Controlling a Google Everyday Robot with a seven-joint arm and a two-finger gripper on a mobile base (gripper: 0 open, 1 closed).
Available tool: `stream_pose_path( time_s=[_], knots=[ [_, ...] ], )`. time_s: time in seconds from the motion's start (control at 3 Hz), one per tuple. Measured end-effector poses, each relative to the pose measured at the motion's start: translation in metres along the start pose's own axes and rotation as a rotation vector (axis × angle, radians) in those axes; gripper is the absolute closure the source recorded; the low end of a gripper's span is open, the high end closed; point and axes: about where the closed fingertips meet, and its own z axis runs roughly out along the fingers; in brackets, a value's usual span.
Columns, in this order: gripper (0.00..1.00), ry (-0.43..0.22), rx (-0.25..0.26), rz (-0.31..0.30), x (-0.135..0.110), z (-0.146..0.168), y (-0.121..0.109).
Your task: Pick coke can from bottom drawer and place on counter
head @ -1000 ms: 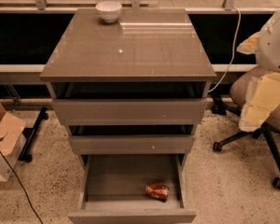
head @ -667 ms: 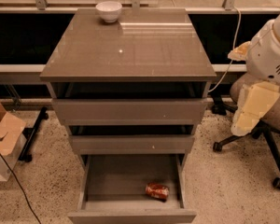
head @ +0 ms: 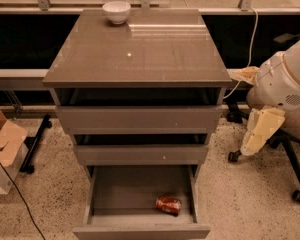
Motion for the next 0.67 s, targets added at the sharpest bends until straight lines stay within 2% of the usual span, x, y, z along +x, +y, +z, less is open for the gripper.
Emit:
stream_pose_path(
  time_s=[0.33,0.67],
  knots=[
    [0.00,-0.110,-0.036,-0.051,0.022,0.033,0.001],
    [0.00,-0.177,-0.058,-0.119,0.038,0.058,0.002]
  ],
)
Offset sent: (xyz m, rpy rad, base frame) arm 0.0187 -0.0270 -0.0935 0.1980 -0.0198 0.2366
